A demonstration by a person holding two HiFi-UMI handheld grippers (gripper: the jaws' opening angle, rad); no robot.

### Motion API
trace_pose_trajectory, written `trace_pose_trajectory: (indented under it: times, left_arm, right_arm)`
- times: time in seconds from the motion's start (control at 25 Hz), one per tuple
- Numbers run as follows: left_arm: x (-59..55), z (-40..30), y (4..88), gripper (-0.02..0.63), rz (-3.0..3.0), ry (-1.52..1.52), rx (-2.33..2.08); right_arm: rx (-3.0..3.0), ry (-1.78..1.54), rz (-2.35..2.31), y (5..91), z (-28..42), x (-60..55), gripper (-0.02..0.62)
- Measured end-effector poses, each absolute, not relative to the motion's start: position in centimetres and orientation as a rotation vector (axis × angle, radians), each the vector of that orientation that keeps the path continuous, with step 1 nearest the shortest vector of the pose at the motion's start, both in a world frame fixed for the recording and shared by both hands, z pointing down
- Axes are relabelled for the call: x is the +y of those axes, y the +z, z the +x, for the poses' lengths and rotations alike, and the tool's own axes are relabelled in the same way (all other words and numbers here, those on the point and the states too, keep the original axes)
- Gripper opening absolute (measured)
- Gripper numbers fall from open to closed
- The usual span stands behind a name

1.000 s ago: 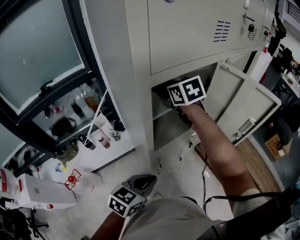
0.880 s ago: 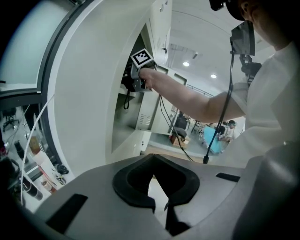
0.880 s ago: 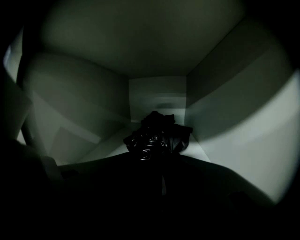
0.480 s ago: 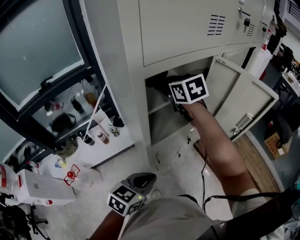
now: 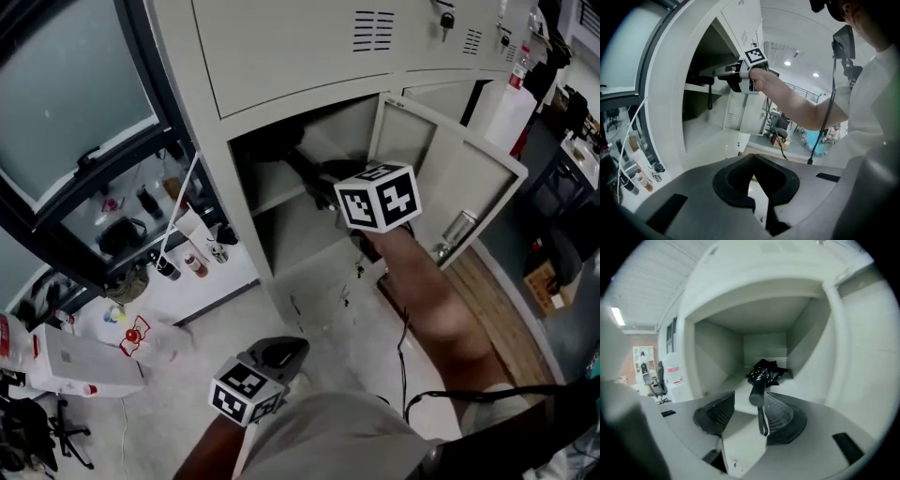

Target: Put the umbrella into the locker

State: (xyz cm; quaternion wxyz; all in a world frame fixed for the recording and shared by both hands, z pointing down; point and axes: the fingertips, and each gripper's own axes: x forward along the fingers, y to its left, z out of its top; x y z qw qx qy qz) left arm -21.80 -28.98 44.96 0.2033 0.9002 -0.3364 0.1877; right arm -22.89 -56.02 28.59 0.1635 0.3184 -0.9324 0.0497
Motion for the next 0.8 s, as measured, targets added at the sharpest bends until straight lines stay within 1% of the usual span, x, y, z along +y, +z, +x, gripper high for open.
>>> trace_pose_trajectory:
  times: [0.28, 0.32, 0.4, 0.48, 0.64, 0.8]
  left_arm:
    - [-26.4, -15.3, 44.3, 0.011, 2.501, 0.474, -1.006]
    - [-26.0, -14.6, 44.4, 0.011, 2.494, 0.469, -1.018]
    - [-25.0, -13.1, 44.6, 0.011, 2.482, 0.459, -1.048]
    - [-23.9, -11.5, 44.6, 0.011, 2.471, 0.444, -1.080]
    - [-21.4, -9.0, 44.6, 0.011, 2.433, 0.413, -1.157]
    - [-18.9, -7.5, 44.4, 0.011, 2.394, 0.394, -1.224]
  right_arm:
    - [-2.711, 0.147, 0.774, 30.5, -18.0, -49.0, 0.170]
    - [-2.715, 0.154, 0.760, 31.0, -17.1, -47.9, 0.151]
    - [-2.722, 0.164, 0.737, 32.2, -15.2, -45.8, 0.086]
    - [-2.728, 0.179, 0.709, 33.7, -13.4, -43.5, 0.051]
    - [-2.743, 0.228, 0.625, 36.6, -10.2, -38.6, 0.032]
    - [-2.739, 0.263, 0.549, 39.2, -7.7, -34.3, 0.028]
